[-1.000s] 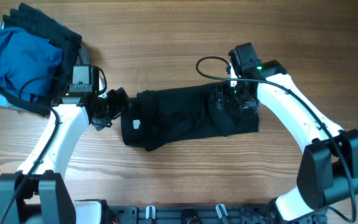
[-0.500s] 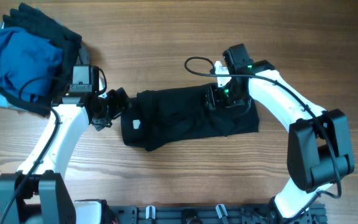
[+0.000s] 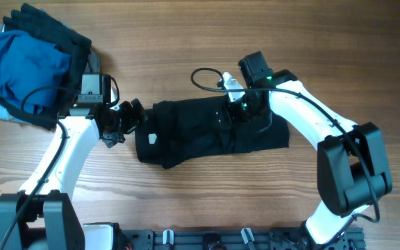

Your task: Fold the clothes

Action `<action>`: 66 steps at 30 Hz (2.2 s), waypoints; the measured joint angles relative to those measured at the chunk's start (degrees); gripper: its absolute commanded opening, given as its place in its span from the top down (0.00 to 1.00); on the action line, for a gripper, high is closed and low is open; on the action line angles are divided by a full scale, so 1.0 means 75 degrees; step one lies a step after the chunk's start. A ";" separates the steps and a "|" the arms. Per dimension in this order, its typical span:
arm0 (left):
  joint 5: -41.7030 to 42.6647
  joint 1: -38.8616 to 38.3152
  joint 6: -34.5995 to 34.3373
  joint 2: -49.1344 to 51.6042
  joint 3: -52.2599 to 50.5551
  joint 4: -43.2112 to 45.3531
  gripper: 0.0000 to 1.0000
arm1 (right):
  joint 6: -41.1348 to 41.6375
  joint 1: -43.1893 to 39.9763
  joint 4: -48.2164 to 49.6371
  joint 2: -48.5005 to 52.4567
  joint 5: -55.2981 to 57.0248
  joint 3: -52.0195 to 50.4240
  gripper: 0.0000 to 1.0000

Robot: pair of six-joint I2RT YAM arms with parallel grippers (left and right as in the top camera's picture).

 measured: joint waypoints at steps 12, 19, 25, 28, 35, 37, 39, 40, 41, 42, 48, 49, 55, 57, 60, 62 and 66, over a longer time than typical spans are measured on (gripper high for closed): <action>0.0087 0.0000 0.0487 0.0000 -0.0085 -0.0058 0.00 | 0.0968 -0.0073 -0.0289 -0.0866 0.2442 0.0119 0.40; 0.0455 -0.0047 0.1064 0.0125 -0.0227 0.0000 0.02 | 0.1151 -0.0073 -0.0332 -0.0866 0.2550 0.0119 0.39; 0.0772 -0.0749 0.1419 0.0976 -0.0230 0.0338 0.02 | 0.1154 -0.0073 -0.0358 -0.0866 0.2553 0.0119 0.39; 0.0804 -0.1148 0.1486 0.1422 -0.0184 0.0542 0.08 | 0.1154 -0.0073 -0.0379 -0.0866 0.2553 0.0119 0.39; 0.0717 -0.1480 0.1562 0.1810 0.0035 0.0635 0.53 | 0.1154 -0.0073 -0.0402 -0.0866 0.2559 0.0119 0.39; 0.0714 -0.1489 0.1644 0.1868 0.0047 0.0659 0.66 | 0.1154 -0.0073 -0.0411 -0.0866 0.2562 0.0119 0.39; 0.0749 -0.1495 0.1600 0.1912 0.0032 0.0682 0.86 | 0.1154 -0.0073 -0.0408 -0.0866 0.2562 0.0119 0.39; 0.0758 -0.1498 0.1614 0.1941 0.0029 0.0688 0.94 | 0.1154 -0.0073 -0.0428 -0.0866 0.2565 0.0119 0.39; 0.0758 -0.1498 0.1632 0.1973 0.0015 0.0708 0.96 | 0.1154 -0.0073 -0.0440 -0.0866 0.2570 0.0119 0.39; 0.0807 -0.1507 0.1612 0.2002 -0.0003 0.0726 0.96 | 0.1154 -0.0073 -0.0443 -0.0866 0.2579 0.0119 0.39; 0.0918 -0.1381 0.1635 0.2002 0.0023 0.0644 0.96 | 0.1180 -0.0073 -0.0493 -0.0866 0.2640 0.0119 0.38; 0.0927 -0.1352 0.1635 0.2002 0.0035 0.0600 0.96 | 0.1212 -0.0079 -0.0542 -0.0866 0.2702 0.0119 0.39; -0.0184 0.0026 0.1635 0.2002 0.0880 -0.1067 0.96 | 0.1274 -0.0595 -0.0801 -0.0868 0.3075 0.0119 0.39; -0.0574 0.0411 0.1638 0.2002 0.1256 -0.1454 0.96 | 0.1276 -0.0944 -0.0883 -0.0877 0.3127 0.0119 0.38; -0.1049 0.1102 0.1635 0.1999 0.2183 -0.2384 0.96 | 0.1274 -0.1629 -0.1000 -0.0924 0.3214 0.0119 0.38; -0.1096 0.1314 0.1632 0.2002 0.2684 -0.2990 0.96 | 0.1262 -0.1999 -0.1122 -0.0956 0.3264 0.0122 0.38; -0.0562 0.1160 0.1632 0.2002 0.3791 -0.3902 0.96 | 0.1163 -0.2460 -0.1297 -0.0962 0.3322 0.0122 0.38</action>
